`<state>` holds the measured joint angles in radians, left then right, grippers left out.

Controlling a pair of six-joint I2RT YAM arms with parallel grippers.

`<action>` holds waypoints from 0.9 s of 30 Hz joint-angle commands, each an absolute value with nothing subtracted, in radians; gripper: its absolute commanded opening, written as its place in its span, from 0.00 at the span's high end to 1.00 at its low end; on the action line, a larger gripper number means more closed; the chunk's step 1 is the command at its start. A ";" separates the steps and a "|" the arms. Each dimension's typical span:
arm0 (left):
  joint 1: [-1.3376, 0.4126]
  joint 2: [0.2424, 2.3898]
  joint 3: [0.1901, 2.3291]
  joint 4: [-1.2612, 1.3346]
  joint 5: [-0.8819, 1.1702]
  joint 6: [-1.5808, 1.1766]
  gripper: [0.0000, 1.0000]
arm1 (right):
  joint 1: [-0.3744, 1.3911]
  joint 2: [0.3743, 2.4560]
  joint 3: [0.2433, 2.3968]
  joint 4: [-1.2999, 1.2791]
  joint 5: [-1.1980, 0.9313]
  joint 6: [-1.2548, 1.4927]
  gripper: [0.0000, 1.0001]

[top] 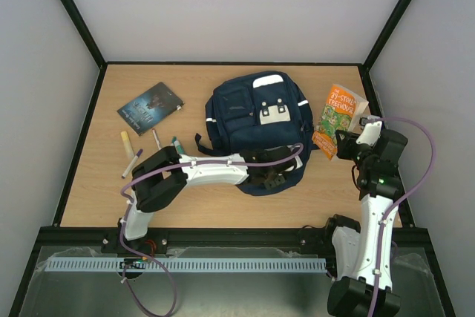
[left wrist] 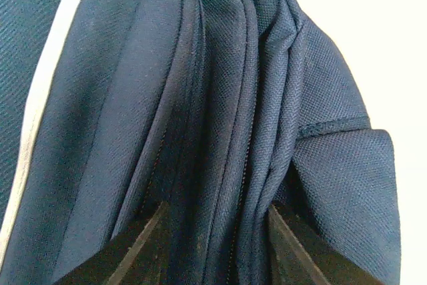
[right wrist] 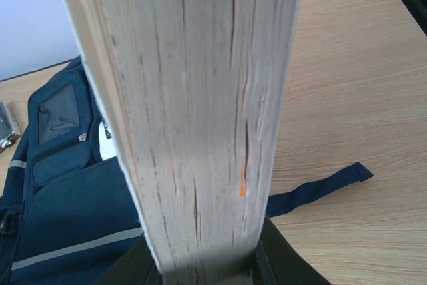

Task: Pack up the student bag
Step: Place the book in the student bag.

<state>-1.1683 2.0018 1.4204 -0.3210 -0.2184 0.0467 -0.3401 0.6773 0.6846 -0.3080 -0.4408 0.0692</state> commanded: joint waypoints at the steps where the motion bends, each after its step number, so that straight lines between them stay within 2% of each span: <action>1: -1.167 2.041 1.466 -0.364 -0.294 0.071 0.63 | -0.343 0.655 0.689 -0.229 -0.469 0.071 0.99; 5: -1.167 2.043 1.478 -0.377 -0.299 0.086 0.60 | -0.342 0.660 0.688 -0.227 -0.473 0.073 0.99; 8: -1.167 2.033 1.490 -0.389 -0.323 0.097 0.80 | -0.343 0.689 0.710 -0.225 -0.467 0.070 0.99; 16: -1.118 1.864 1.535 -0.400 -0.338 0.100 0.97 | -0.343 0.890 1.115 -0.436 -0.572 0.031 0.99; 22: -1.067 1.721 1.555 -0.348 -0.385 0.082 0.98 | -0.344 0.958 1.284 -0.716 -0.647 -0.080 0.99; 27: -1.029 1.642 1.511 -0.252 -0.485 0.055 0.98 | -0.343 0.977 1.298 -0.951 -0.801 -0.199 0.99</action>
